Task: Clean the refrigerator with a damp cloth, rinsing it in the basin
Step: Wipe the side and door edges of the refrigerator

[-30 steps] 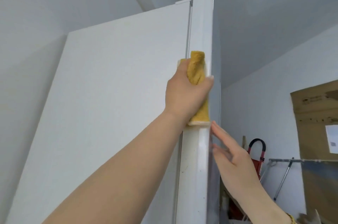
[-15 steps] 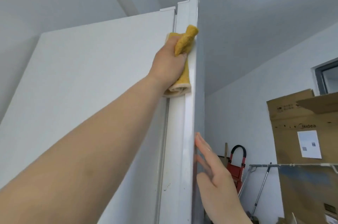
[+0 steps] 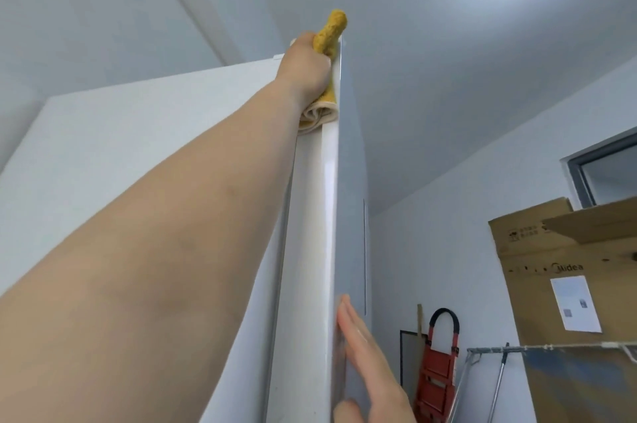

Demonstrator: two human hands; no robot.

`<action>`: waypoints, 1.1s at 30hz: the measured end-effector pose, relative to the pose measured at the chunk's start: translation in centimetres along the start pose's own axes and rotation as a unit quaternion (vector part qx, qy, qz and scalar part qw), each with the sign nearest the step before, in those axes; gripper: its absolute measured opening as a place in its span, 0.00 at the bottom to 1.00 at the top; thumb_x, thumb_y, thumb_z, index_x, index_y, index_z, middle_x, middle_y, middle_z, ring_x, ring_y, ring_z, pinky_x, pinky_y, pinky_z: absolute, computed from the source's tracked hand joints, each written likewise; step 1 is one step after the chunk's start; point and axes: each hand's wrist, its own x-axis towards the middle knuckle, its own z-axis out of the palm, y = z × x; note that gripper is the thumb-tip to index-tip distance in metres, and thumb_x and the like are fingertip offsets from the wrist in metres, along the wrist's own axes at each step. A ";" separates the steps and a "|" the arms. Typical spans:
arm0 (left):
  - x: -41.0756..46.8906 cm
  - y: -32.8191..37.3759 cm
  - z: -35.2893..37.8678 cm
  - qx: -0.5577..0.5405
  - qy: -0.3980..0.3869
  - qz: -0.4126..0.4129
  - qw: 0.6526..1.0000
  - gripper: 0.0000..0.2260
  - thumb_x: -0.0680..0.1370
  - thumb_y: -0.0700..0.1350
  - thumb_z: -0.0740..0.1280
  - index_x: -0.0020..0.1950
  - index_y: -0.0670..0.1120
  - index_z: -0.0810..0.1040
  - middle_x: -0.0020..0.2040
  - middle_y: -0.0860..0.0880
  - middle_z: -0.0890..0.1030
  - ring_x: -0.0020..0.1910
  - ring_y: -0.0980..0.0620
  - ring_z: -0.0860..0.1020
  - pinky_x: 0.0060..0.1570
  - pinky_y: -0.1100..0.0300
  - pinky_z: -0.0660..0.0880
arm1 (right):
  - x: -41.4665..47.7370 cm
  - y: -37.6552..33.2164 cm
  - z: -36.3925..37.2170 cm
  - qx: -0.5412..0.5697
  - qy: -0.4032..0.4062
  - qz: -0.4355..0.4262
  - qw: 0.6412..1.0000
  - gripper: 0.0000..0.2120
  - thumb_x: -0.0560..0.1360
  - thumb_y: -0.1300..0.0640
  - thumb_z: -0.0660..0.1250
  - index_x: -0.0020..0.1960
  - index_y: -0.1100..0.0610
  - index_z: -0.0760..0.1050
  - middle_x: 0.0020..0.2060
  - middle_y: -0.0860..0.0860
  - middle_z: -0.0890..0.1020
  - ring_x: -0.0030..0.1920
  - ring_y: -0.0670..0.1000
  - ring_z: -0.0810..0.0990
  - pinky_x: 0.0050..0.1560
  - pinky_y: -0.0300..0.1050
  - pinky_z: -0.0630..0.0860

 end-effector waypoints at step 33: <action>-14.5 -5.9 -1.8 0.036 -0.035 0.041 0.998 0.14 0.75 0.37 0.59 0.38 0.56 0.67 0.35 0.60 0.70 0.35 0.66 0.71 0.33 0.79 0.64 | -0.7 1.7 -3.4 0.119 -0.302 0.029 0.945 0.21 0.69 0.43 0.57 0.60 0.33 0.57 0.56 0.14 0.51 0.61 0.20 0.54 0.56 0.14 0.54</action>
